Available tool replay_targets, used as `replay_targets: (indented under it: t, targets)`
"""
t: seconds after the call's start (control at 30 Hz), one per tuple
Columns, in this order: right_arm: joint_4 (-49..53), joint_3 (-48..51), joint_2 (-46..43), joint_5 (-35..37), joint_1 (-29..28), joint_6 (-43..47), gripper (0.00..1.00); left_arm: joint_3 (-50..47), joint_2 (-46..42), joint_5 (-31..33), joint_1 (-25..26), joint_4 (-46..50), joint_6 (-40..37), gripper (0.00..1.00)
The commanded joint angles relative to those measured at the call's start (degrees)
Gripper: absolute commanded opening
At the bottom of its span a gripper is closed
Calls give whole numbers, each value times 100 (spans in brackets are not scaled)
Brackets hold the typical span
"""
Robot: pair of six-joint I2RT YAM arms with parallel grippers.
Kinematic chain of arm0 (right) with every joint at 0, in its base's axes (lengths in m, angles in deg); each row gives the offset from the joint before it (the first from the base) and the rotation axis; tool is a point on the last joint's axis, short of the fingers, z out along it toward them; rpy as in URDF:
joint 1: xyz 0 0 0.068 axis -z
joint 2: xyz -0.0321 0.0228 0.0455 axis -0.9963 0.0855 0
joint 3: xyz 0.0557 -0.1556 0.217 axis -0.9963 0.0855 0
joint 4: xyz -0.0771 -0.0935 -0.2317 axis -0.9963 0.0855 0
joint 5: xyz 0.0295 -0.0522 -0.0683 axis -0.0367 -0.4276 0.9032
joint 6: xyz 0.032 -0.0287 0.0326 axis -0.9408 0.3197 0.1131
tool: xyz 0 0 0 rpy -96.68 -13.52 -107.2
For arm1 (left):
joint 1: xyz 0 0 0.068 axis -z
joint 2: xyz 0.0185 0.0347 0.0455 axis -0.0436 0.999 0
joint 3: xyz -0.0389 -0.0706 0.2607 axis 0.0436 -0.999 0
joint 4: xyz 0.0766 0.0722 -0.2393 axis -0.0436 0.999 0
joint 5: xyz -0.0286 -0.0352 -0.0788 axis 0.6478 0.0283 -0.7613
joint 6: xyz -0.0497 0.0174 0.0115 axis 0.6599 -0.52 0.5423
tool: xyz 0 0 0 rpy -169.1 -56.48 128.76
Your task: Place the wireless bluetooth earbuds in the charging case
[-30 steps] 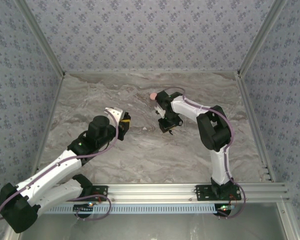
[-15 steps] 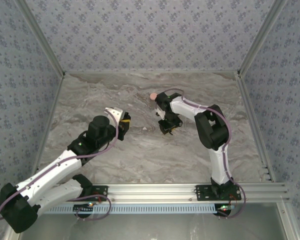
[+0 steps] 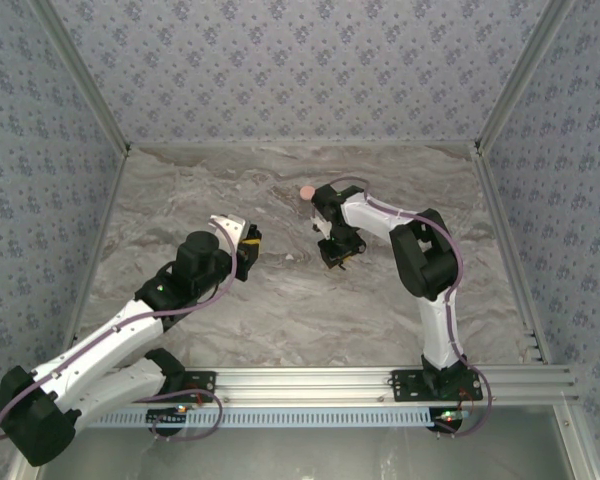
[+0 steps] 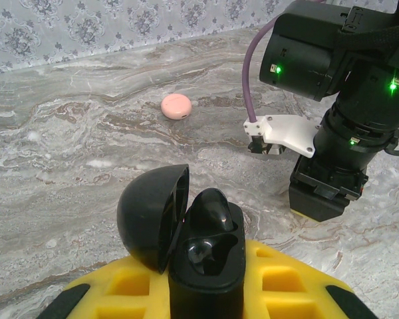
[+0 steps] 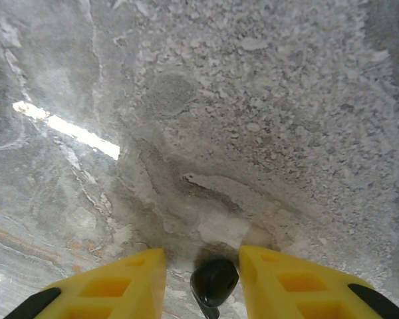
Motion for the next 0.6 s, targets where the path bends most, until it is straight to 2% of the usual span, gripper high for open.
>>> replay_targets:
  t: [0.0, 0.57]
  targets:
    - [210, 243, 59, -114, 49, -41, 37, 59, -34, -4, -28, -105, 79, 14]
    - [390, 212, 67, -45, 107, 80, 32, 67, -49, 14, -28, -98, 90, 14]
